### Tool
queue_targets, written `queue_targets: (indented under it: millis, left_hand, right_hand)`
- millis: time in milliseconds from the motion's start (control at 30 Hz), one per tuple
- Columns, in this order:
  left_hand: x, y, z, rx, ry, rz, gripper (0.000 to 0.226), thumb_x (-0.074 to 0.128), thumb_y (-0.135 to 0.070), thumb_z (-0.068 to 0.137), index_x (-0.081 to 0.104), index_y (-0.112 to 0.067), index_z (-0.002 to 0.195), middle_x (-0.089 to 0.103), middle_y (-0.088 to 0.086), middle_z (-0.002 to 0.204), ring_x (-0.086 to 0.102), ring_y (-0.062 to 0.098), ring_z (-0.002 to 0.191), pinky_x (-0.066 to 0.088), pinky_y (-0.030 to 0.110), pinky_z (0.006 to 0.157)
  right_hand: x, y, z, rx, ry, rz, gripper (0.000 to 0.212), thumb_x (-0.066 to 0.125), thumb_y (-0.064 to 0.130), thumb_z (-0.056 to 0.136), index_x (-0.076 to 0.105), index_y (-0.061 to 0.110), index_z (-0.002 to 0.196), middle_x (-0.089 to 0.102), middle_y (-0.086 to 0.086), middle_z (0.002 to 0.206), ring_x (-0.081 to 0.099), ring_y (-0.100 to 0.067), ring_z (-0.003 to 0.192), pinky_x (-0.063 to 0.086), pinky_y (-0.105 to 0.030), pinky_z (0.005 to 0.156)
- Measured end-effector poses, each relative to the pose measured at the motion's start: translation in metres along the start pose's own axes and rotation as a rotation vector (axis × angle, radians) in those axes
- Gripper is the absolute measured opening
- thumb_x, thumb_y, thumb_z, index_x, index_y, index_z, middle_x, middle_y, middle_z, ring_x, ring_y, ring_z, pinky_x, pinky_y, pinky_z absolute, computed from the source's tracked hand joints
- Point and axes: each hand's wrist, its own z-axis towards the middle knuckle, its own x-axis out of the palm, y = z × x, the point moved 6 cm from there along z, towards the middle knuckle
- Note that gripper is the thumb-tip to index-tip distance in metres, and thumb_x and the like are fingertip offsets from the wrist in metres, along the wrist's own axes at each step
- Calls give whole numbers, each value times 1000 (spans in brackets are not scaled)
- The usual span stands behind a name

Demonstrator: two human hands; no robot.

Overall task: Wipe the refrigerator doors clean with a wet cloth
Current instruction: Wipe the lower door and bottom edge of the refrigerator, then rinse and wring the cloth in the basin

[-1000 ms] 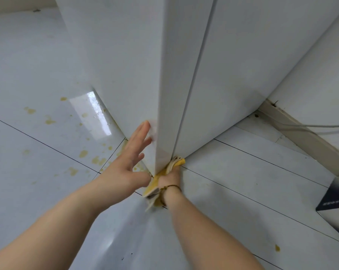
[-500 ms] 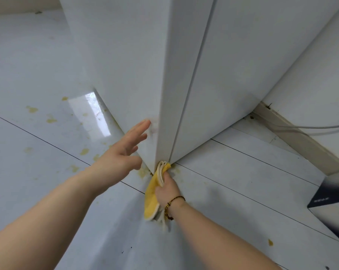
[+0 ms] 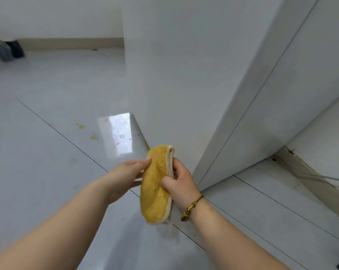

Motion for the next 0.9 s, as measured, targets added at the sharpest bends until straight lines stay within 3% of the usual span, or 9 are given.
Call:
queue_targets:
  millis: [100, 167, 267, 367, 500, 700, 800, 900]
  left_hand:
    - [-20, -19, -6, 70, -84, -93, 27, 47, -31, 91, 66, -12, 95, 67, 2, 101, 57, 19, 108, 38, 38, 105]
    - [-30, -36, -15, 99, -138, -169, 23, 51, -29, 89, 68, -12, 90, 68, 1, 98, 58, 19, 106, 37, 37, 105]
    - [-65, -80, -43, 145, -253, -242, 15, 58, -21, 85, 69, -11, 87, 70, 4, 96, 61, 19, 103, 40, 31, 99]
    - [-96, -140, -83, 204, -289, -246, 10, 57, -16, 86, 64, -10, 84, 66, 0, 81, 62, 10, 81, 46, 21, 80]
    - [-133, -221, -144, 257, -364, -275, 7, 52, -17, 89, 58, -15, 87, 68, -10, 67, 62, 1, 63, 49, 11, 61]
    - [-197, -348, -259, 308, -494, -277, 6, 58, -13, 86, 62, -17, 84, 69, -8, 64, 65, 5, 61, 52, 14, 56]
    - [-242, -418, -327, 345, -517, -223, 9, 60, -14, 85, 62, -21, 80, 69, -11, 63, 64, 2, 60, 51, 14, 56]
    - [-281, -461, -386, 364, -535, -182, 9, 60, -14, 85, 61, -21, 80, 68, -9, 70, 64, 0, 61, 51, 14, 58]
  right_hand:
    - [15, 24, 11, 8, 38, 61, 5, 59, 25, 77, 60, 27, 82, 64, 2, 83, 62, -15, 80, 53, -33, 79]
    - [22, 42, 16, 33, 12, 114, 14, 56, 36, 83, 63, 24, 84, 66, -3, 88, 63, -20, 87, 52, -40, 84]
    - [42, 86, 24, 76, 36, 156, 9, 58, 28, 88, 64, 22, 86, 69, -3, 89, 65, -22, 89, 53, -39, 82]
    - [62, 144, 25, 118, 81, 226, 11, 55, 14, 88, 64, 19, 88, 70, -1, 83, 66, -19, 82, 54, -36, 78]
    - [95, 246, 22, 129, 123, 248, 15, 57, 25, 82, 60, 11, 82, 64, -1, 75, 60, -14, 71, 51, -25, 65]
    - [162, 412, -2, 31, 239, 101, 28, 71, 23, 73, 56, 22, 97, 63, 8, 85, 63, 2, 71, 49, -11, 59]
    - [202, 513, -8, -21, 322, -29, 36, 64, 12, 82, 51, 22, 115, 57, 4, 94, 59, -9, 86, 52, -14, 70]
    - [250, 593, -26, -149, 458, -300, 19, 64, 12, 82, 58, 21, 98, 58, 6, 86, 57, -15, 88, 50, -23, 77]
